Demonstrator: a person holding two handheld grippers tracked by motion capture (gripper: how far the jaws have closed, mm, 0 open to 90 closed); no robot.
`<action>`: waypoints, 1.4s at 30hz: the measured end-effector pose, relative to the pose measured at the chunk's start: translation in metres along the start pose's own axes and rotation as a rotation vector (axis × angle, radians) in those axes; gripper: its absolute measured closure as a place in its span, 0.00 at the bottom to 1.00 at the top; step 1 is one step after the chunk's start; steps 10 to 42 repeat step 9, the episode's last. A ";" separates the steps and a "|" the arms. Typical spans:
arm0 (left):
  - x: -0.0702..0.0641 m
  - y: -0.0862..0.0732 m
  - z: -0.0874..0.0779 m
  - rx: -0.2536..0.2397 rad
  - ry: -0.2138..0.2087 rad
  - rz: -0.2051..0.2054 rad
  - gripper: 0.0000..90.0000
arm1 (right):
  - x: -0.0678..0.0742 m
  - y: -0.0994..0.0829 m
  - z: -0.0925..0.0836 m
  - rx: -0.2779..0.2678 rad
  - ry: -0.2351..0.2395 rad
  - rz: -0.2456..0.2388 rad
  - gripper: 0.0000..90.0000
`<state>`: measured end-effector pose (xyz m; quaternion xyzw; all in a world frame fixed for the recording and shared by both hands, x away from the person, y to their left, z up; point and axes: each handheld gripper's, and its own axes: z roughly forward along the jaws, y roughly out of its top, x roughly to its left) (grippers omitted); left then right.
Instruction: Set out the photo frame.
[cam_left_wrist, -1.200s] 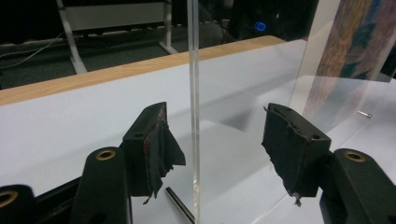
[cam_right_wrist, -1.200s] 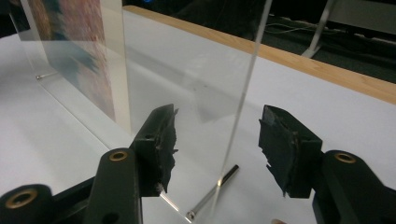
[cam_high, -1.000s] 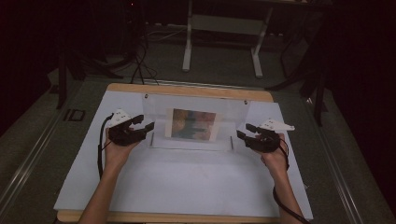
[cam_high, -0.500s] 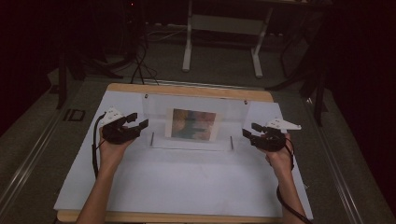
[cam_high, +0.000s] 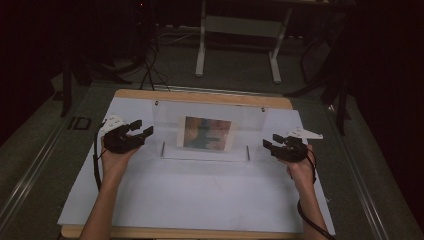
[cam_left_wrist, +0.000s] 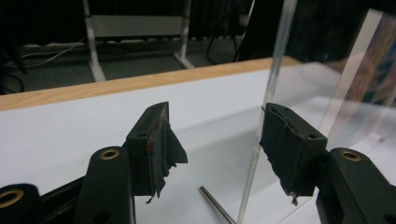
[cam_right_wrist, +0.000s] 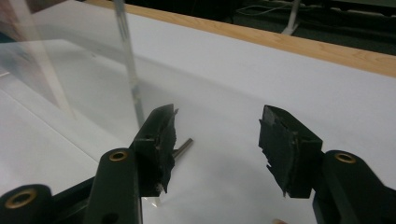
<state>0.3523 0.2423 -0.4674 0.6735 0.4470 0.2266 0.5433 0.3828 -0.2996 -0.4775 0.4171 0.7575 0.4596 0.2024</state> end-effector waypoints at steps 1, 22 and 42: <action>0.002 0.000 -0.001 -0.003 0.011 -0.009 0.47 | -0.001 -0.001 0.000 0.003 -0.005 0.002 0.50; 0.017 -0.009 0.000 0.072 0.146 -0.018 0.47 | -0.009 -0.006 0.002 0.032 -0.043 0.014 0.50; 0.017 -0.009 0.000 0.072 0.146 -0.018 0.47 | -0.009 -0.006 0.002 0.032 -0.043 0.014 0.50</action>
